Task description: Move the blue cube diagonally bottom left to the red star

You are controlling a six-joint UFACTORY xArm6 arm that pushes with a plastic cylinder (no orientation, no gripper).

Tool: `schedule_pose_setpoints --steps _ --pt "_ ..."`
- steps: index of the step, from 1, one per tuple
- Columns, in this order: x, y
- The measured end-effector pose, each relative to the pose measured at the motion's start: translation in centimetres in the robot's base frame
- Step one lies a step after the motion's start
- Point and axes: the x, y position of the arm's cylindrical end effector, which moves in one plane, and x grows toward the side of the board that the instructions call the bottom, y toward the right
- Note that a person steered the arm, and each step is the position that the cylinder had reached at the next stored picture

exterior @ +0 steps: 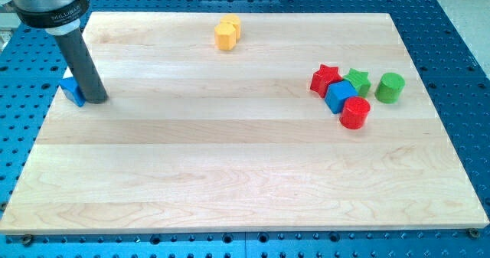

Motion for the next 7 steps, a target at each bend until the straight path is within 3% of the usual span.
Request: schedule_pose_setpoints --steps 2,3,5,6,7 --pt "0.5 0.0" --pt "4.0 4.2" --pt "12.6 23.2" --pt "14.0 33.5" --pt "11.4 42.3"
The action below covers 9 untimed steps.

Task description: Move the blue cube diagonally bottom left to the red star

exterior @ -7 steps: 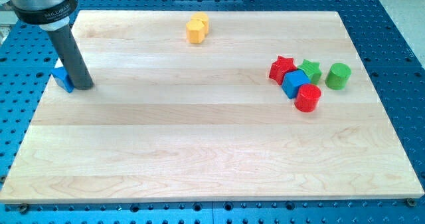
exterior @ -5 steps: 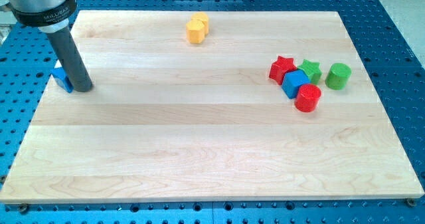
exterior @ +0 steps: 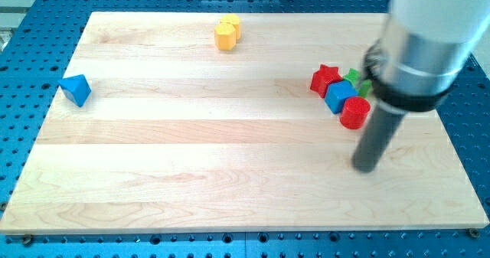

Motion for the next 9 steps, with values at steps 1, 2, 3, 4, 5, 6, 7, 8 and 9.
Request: schedule_pose_setpoints --steps 1,2,3,4,5,6,7,8,9 --pt "-3.3 3.9" --pt "-6.4 4.9" --pt "-7.8 1.9" --pt "-8.4 -1.8" --pt "-9.6 -5.1" --pt "-10.7 -4.0" --pt "-13.4 -6.1" --pt "-14.3 -14.1" --pt "-10.9 -18.0"
